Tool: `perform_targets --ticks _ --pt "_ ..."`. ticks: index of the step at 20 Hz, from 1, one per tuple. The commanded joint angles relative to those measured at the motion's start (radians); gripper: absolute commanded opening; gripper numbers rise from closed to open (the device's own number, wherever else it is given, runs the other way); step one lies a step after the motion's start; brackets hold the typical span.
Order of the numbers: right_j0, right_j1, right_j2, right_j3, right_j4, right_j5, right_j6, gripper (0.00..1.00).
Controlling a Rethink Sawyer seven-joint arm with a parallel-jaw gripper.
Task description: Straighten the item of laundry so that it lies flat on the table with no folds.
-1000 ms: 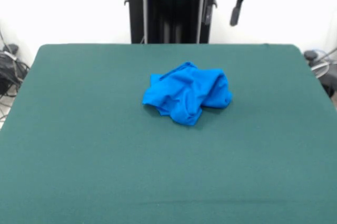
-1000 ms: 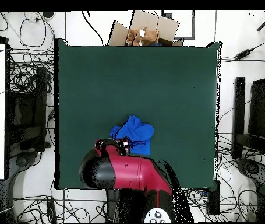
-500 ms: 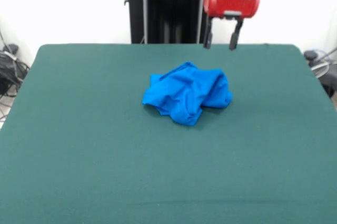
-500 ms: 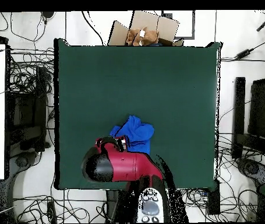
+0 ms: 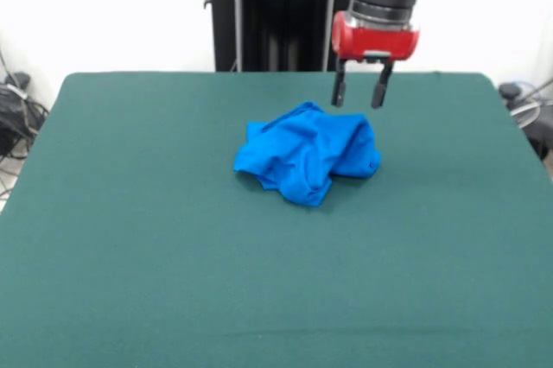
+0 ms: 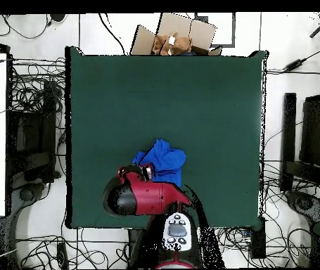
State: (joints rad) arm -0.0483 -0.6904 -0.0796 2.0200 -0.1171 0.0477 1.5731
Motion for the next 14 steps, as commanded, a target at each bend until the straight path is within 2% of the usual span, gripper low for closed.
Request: perform_targets --ticks 1,6,14 --pt "-0.037 0.023 0.036 -0.007 -0.024 -0.052 0.157 1.0" --pt "-0.058 0.011 0.05 0.004 -0.035 -0.051 0.147 1.0" --pt "-0.043 0.071 0.025 -0.03 -0.031 -0.086 0.152 1.0"
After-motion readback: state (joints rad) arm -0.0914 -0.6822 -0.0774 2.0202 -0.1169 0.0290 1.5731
